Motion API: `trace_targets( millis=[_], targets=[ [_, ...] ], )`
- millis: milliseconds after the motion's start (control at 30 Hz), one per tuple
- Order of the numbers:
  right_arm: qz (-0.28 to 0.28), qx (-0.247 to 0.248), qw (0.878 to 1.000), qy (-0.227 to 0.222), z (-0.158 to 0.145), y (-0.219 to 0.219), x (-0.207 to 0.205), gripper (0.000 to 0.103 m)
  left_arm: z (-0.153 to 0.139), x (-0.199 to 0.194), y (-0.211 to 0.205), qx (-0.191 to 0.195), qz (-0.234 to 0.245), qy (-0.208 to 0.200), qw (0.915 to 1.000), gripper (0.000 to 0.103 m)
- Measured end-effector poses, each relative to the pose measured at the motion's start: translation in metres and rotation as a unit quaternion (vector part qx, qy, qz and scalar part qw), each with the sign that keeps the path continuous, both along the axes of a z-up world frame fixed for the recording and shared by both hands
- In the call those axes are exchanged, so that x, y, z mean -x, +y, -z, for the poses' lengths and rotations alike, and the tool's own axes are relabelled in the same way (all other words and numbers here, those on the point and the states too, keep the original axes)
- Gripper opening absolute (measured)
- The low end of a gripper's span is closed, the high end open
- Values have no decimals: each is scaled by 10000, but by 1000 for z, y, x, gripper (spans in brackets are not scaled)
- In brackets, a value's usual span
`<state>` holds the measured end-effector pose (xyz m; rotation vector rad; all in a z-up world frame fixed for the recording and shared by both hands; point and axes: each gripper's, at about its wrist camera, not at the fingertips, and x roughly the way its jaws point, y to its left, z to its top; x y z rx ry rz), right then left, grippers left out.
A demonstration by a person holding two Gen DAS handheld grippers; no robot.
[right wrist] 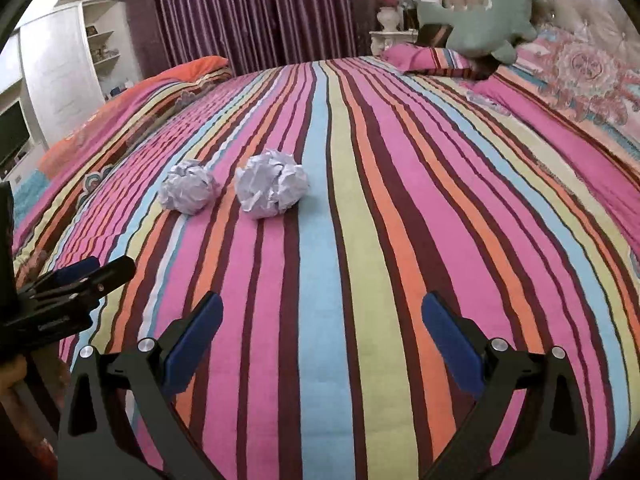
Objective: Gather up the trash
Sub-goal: 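Reach both open tools toward the two crumpled paper balls on the bed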
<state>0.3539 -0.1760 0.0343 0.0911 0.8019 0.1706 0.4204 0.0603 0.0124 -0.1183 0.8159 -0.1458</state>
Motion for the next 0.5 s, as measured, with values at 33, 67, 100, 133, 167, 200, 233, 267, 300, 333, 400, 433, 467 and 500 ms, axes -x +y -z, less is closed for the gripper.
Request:
trace_targets(
  millis=[33,67,100,133,167,200,233,267,300,333,400,433,467,500],
  targets=[
    [-23,-17,10000,37,2,0,-3,95,2,-3,0,-9,15,17,10000,96],
    [-22,-19,10000,47,3,-2,-5,95,4,-5,-1,-21,29,24,10000,96],
    [-32,-8,10000,84,5,-2,-9,95,5,-9,-1,-33,39,32,10000,96],
    [-39,-7,9999,100,7,-2,-11,95,6,-12,-1,-44,49,40,10000,96],
    [-60,-11,9999,113,8,-1,-14,95,7,-15,-2,-50,59,45,10000,96],
    [-87,-3,9999,118,9,0,-18,95,8,-20,-2,-69,73,54,9999,96],
    [-101,1,9999,127,11,1,-21,95,9,-23,-1,-80,80,51,9999,96],
    [-128,20,9998,121,11,3,-26,95,10,-26,-2,-104,80,47,9999,96],
    [-147,22,9998,119,15,4,-31,95,9,-32,-1,-143,65,17,9999,96],
    [-196,35,9998,101,15,7,-36,95,9,-36,0,-148,60,8,9999,96],
    [-310,58,9995,77,18,13,-47,95,8,-47,0,-157,77,12,9998,96],
    [-358,68,9993,63,18,15,-51,95,7,-54,0,-189,112,7,9998,96],
    [-415,79,9991,41,17,17,-57,95,6,-60,0,-237,142,-7,9996,96],
    [-523,84,9986,-4,16,21,-66,95,5,-67,-2,-320,185,-34,9993,96]
  ],
)
